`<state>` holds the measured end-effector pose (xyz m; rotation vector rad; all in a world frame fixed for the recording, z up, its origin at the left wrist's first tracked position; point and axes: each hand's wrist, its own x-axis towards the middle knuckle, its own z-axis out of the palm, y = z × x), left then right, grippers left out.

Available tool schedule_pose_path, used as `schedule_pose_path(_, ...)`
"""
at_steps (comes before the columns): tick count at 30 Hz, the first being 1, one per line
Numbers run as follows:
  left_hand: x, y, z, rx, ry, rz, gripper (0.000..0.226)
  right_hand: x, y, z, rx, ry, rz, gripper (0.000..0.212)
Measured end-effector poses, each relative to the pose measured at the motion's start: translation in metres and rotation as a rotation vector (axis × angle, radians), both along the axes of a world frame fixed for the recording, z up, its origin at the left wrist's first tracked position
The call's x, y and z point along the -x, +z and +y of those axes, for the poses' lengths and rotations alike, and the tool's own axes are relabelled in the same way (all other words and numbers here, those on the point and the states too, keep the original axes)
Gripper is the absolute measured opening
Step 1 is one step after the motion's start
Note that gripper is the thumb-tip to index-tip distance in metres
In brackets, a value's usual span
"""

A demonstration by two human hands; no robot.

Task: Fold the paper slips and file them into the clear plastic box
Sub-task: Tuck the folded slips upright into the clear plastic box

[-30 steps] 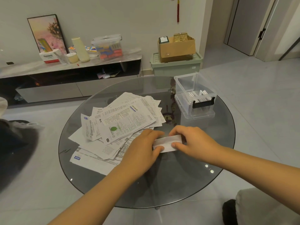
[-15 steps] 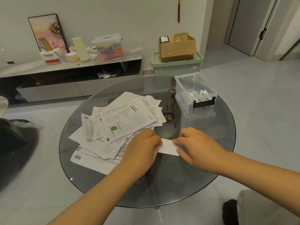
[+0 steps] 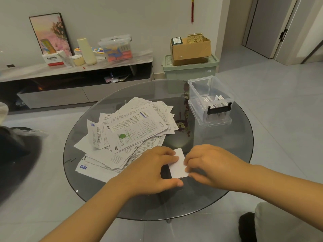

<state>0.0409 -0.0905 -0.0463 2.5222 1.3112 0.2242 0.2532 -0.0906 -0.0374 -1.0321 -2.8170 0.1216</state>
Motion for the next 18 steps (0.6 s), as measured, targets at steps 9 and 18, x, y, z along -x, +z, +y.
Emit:
schedule_pose_path(9,0.002,-0.001,0.0,-0.026,-0.016,0.012,0.069,0.005,-0.003,0.003,0.112,-0.133,0.128,0.01)
schedule_pose_path(18,-0.006,-0.007,0.01,-0.052,0.111,-0.198,0.023,0.007,-0.004,0.013,0.442,-0.322,0.523,0.008)
